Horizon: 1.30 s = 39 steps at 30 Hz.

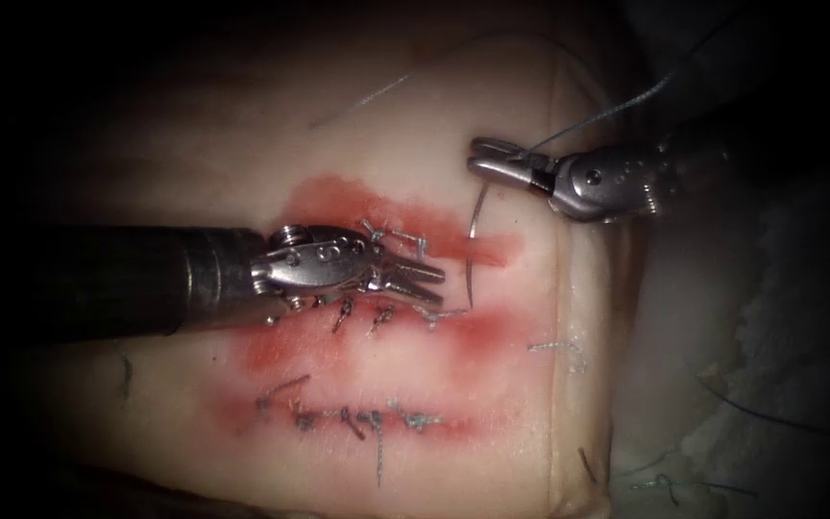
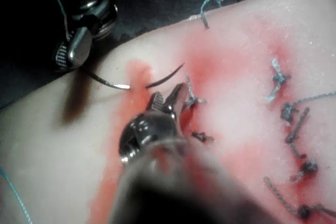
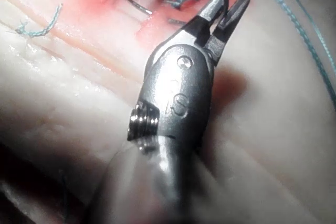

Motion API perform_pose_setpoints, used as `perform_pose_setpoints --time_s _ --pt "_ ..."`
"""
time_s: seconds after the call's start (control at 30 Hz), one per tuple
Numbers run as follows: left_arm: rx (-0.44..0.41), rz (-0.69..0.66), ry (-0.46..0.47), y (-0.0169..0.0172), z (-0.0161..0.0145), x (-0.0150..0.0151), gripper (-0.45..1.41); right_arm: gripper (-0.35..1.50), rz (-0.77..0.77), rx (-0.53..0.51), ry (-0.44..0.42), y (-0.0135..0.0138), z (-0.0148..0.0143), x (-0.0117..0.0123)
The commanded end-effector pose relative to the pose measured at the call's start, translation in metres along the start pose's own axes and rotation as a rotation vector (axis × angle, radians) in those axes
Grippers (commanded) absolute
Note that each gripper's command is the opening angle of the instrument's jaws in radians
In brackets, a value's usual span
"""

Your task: Wound Closure

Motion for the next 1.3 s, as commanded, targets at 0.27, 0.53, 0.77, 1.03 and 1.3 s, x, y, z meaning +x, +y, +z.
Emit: perform_pose_setpoints --time_s 0.27,0.53,0.77,1.03,1.3 --pt "0.012 0.441 -0.001 0.0007 0.0021 -0.0005 0.61 -0.35 0.118 0.062 0.003 0.0001 0.0006 0.0016" --pt "-0.002 0.635 0.005 -0.0001 0.0035 -0.0011 0.29 -0.35 0.136 0.082 0.005 -0.0001 0.0007 0.0019" --pt "-0.042 0.677 0.013 0.0003 0.0039 -0.0017 -0.05 -0.35 0.153 0.120 0.009 0.0000 0.0007 0.0021" --pt "-0.066 0.575 -0.007 0.0002 0.0033 -0.0019 -0.45 0.74 0.137 0.202 0.019 0.0002 0.0001 0.0029" --pt "-0.034 0.410 -0.087 -0.0002 0.0032 -0.0018 -0.45 1.45 -0.071 0.267 -0.007 0.0025 -0.0011 0.0019"
